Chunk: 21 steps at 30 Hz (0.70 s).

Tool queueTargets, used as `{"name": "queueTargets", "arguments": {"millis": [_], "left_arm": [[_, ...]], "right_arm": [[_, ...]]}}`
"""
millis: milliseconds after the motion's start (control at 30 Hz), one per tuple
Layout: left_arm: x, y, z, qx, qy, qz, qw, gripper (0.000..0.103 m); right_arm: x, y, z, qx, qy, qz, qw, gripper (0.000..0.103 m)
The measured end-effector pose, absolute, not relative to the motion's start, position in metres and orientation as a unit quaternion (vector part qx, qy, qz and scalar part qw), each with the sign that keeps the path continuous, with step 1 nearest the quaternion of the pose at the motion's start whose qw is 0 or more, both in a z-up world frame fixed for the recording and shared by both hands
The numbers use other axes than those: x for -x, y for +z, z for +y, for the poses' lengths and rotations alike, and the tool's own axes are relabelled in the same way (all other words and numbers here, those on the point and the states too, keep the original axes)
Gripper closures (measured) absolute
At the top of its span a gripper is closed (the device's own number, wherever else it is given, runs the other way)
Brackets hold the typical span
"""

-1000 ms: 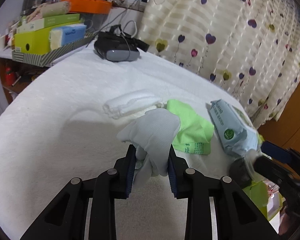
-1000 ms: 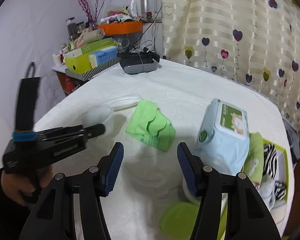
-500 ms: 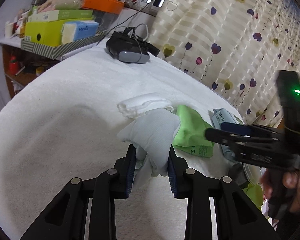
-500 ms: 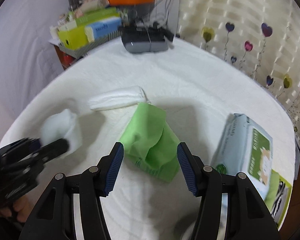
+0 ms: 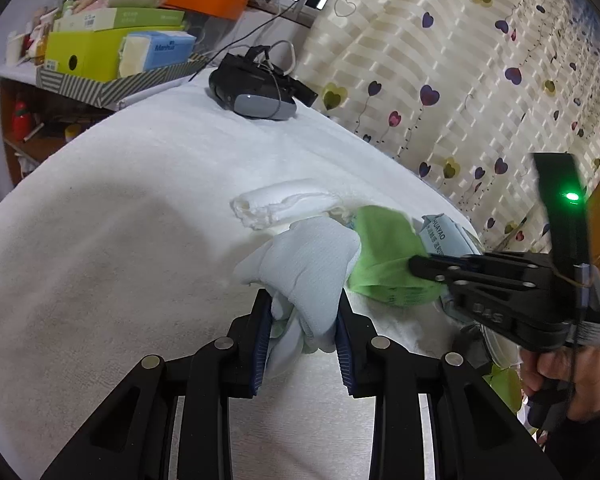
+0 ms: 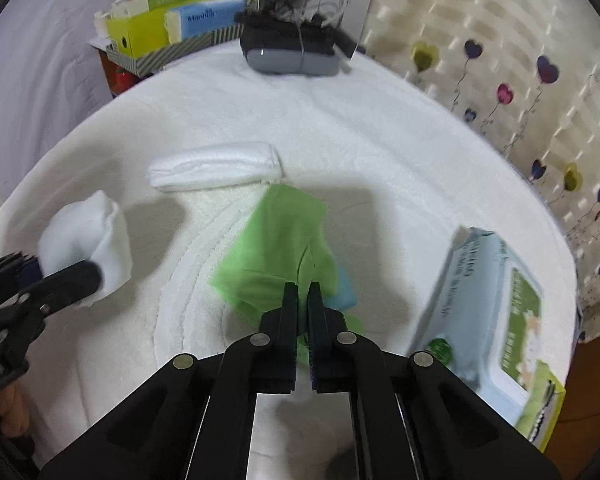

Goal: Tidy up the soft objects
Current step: 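Grasp the green cloth with the right tool while the left tool holds the white sock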

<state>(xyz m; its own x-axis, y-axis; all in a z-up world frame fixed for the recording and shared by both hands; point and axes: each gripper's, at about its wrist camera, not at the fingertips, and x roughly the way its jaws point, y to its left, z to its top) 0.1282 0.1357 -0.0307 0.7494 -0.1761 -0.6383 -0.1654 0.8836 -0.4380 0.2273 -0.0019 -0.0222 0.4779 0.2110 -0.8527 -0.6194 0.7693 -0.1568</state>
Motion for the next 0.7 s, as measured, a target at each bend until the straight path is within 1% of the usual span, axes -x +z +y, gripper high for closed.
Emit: {"name": "queueTargets", "arguments": {"millis": [400,700], "left_arm": [[-0.127,-0.027,0.133,0.235,0.0,0.35,0.907,0.075],[-0.111,-0.006,0.119,0.214,-0.006,0.331,0.919,0.075]], "right_arm": [[-0.203,0.014,-0.038,0.158,0.259,0.405,0.862,0.099],[-0.165,0.029,-0.057,0.104,0.283,0.374,0.877,0.099]]}}
